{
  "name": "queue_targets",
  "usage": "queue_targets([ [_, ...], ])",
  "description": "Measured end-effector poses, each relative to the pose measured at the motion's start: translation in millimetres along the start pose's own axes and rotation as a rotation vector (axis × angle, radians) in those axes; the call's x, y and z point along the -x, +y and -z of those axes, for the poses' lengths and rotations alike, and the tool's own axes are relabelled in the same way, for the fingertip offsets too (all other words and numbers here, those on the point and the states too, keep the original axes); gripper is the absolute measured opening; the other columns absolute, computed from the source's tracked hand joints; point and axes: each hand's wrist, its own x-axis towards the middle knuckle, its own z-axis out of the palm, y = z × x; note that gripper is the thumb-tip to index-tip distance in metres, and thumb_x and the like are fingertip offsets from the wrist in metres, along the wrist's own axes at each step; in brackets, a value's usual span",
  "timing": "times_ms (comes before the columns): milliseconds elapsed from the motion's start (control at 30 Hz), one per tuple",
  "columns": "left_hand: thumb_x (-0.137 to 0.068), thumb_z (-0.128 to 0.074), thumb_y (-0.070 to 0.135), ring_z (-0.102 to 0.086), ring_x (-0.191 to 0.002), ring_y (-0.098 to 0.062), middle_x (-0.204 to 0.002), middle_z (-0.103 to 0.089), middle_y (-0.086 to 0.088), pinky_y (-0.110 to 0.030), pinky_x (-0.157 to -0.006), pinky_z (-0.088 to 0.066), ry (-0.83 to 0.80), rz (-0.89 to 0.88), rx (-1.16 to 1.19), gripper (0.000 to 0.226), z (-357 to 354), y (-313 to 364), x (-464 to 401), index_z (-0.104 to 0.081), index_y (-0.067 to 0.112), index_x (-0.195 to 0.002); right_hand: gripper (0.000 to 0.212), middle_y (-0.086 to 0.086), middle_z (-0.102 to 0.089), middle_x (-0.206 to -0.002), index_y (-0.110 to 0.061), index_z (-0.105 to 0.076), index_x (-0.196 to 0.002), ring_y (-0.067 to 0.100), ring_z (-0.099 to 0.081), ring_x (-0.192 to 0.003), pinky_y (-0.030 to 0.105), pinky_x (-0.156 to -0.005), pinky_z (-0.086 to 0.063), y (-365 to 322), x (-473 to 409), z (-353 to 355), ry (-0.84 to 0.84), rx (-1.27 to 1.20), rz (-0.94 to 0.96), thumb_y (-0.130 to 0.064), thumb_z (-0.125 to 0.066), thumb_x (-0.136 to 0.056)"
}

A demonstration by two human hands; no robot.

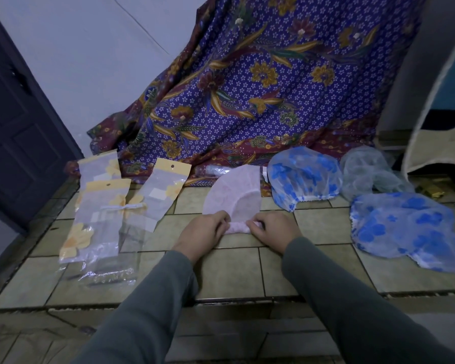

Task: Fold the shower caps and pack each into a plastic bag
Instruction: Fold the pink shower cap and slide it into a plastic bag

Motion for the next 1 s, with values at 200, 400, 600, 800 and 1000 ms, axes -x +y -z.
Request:
queue_targets([
  [200, -0.09, -0.059, 0.022, -0.057, -0.081, -0.021, -0.089, -0.058, -0.001, -0.031, -0.069, -0.044, 0.077, -0.085, 0.056, 0.004, -5.7, -3.4, 3.8, -0.061, 0.02, -0.092, 0.025, -0.006, -0.063, -0.091, -0.027, -0.069, -0.094, 0.014, -0.055, -0.088, 0.033, -0.075, -0.047, 4.9, 4.7, -7.8, 0.116, 0.006, 0.092, -0.046, -0.052, -0.089],
  [400, -0.089, -0.048, 0.037, -0.051, -0.081, -0.021, -0.092, -0.058, -0.001, -0.029, -0.068, -0.047, 0.203, -0.216, -0.076, 0.032, -11.7, -6.1, 4.7, -0.072, 0.016, -0.084, 0.009, -0.007, -0.059, -0.084, -0.022, -0.066, -0.082, 0.017, -0.052, -0.074, 0.035, -0.058, -0.048, 0.5, 7.1, -12.1, 0.289, -0.019, 0.176, -0.03, -0.065, -0.084],
  [600, -0.083, -0.059, 0.049, -0.058, -0.088, -0.008, -0.095, -0.059, 0.005, -0.019, -0.081, -0.045, 0.045, -0.142, 0.172, 0.042, -3.6, -14.1, 13.7, -0.073, 0.015, -0.103, 0.029, -0.009, -0.065, -0.103, -0.025, -0.071, -0.099, 0.018, -0.058, -0.095, 0.029, -0.08, -0.044, 5.5, 15.5, -6.2, 0.179, -0.003, 0.161, -0.045, -0.053, -0.088],
  [800, -0.082, -0.073, 0.023, -0.062, -0.087, -0.014, -0.09, -0.058, -0.001, -0.025, -0.083, -0.048, 0.104, -0.096, 0.226, 0.021, -8.1, -10.4, 13.5, -0.074, 0.009, -0.098, 0.03, -0.014, -0.061, -0.116, -0.032, -0.068, -0.112, 0.014, -0.053, -0.109, 0.023, -0.085, -0.037, 6.2, 17.9, 0.3, 0.103, -0.024, 0.102, -0.047, -0.057, -0.089],
  [1000, -0.089, -0.057, 0.04, -0.055, -0.079, -0.015, -0.079, -0.056, 0.001, -0.023, -0.074, -0.043, 0.142, -0.112, 0.164, 0.032, -6.6, -1.9, 24.2, -0.075, 0.016, -0.099, 0.026, -0.011, -0.065, -0.102, -0.029, -0.07, -0.103, 0.014, -0.055, -0.098, 0.021, -0.071, -0.031, 1.4, 25.7, 5.2, 0.141, 0.074, 0.174, -0.043, -0.051, -0.093],
])
